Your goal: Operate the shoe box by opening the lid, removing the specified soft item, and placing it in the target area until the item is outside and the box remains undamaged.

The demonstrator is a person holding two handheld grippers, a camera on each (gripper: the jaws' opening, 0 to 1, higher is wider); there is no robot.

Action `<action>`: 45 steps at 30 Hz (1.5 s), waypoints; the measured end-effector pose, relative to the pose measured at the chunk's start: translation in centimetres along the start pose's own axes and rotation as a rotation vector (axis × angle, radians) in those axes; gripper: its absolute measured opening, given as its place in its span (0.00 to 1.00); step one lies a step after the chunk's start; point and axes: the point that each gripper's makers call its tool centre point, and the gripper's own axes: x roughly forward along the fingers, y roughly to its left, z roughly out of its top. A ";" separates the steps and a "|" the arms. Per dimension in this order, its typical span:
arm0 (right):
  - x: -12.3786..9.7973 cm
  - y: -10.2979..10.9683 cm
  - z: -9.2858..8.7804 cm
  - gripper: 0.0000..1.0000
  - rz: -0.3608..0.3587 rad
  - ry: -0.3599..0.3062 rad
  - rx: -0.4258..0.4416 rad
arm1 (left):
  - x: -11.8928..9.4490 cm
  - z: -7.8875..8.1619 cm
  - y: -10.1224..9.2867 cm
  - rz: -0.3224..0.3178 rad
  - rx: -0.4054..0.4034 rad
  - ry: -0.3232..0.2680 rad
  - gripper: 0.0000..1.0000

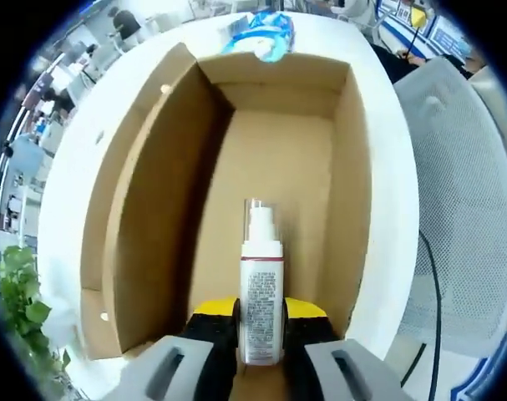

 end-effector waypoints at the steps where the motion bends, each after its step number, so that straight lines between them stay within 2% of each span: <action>1: 0.0 0.2 0.2 0.90 0.004 -0.011 -0.015 | -0.3 0.4 -0.1 0.005 0.001 -0.011 0.18; 6: 0.0 0.5 0.8 0.88 0.016 -0.033 -0.048 | -1.6 2.1 -0.4 0.030 0.012 -0.056 0.18; 10: 0.2 1.4 1.5 0.78 0.045 -0.058 -0.090 | -2.9 4.0 -1.0 0.047 0.000 -0.108 0.18; 15: 0.8 2.3 1.9 0.75 0.060 -0.070 -0.139 | -4.0 5.9 -1.9 0.061 -0.001 -0.155 0.18; 21: 1.5 3.4 3.0 0.68 0.095 -0.097 -0.171 | -4.7 7.0 -2.9 0.047 -0.015 -0.181 0.18; 31: 2.9 5.8 4.5 0.63 0.167 -0.127 -0.218 | -5.6 8.7 -4.4 0.023 -0.007 -0.223 0.18; 39: 3.6 7.2 5.5 0.61 0.209 -0.145 -0.242 | -6.3 10.6 -6.0 -0.012 0.027 -0.287 0.18; 41: 3.7 7.4 5.8 0.59 0.219 -0.150 -0.250 | -6.3 11.0 -6.6 -0.037 0.039 -0.299 0.18; 45: 3.9 7.9 6.4 0.54 0.242 -0.165 -0.272 | -6.4 11.7 -7.1 -0.040 0.034 -0.329 0.18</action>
